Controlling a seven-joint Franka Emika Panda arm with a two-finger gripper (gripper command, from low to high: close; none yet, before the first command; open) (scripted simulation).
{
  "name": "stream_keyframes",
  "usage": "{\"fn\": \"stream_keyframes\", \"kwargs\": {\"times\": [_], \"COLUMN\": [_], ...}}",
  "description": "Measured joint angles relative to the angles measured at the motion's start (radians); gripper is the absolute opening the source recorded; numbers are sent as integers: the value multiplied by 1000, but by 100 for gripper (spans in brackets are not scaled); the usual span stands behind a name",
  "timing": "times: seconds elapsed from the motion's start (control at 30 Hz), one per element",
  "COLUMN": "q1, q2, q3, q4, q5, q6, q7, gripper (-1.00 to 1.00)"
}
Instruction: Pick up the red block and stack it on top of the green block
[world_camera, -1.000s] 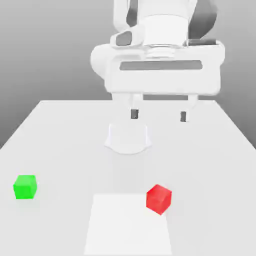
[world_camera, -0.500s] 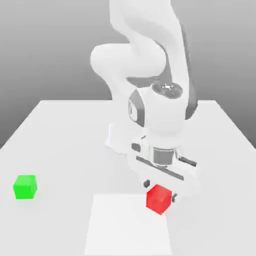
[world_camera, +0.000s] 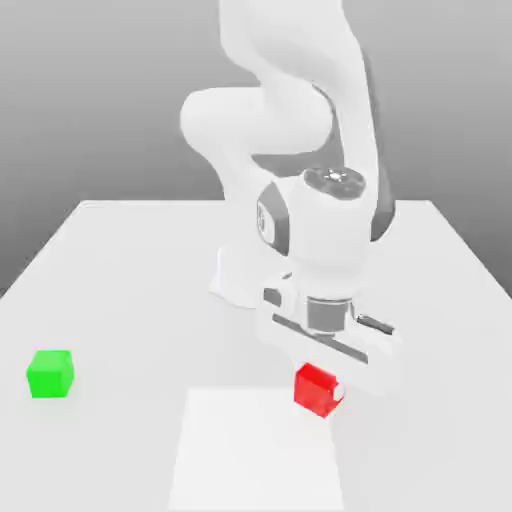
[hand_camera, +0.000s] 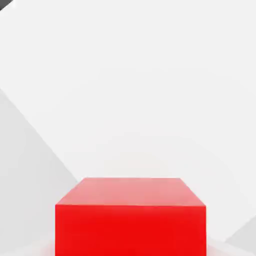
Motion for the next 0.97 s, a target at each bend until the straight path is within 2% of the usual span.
{"fn": "stream_keyframes", "kwargs": {"times": [0.1, 0.67, 0.73, 0.83, 0.87, 0.97], "q1": [17, -684, -749, -729, -730, -730], "q2": [-74, -76, -28, 74, 108, 108], "q3": [-6, -365, -362, -335, -330, -330], "q4": [-13, 153, 162, 169, 170, 170], "q5": [64, 37, 45, 66, 73, 73], "q6": [-63, -231, -193, -99, -66, -66], "q7": [-49, -129, -140, -155, -161, -161], "gripper": [-100, -100, -100, -100, 100, 100]}}
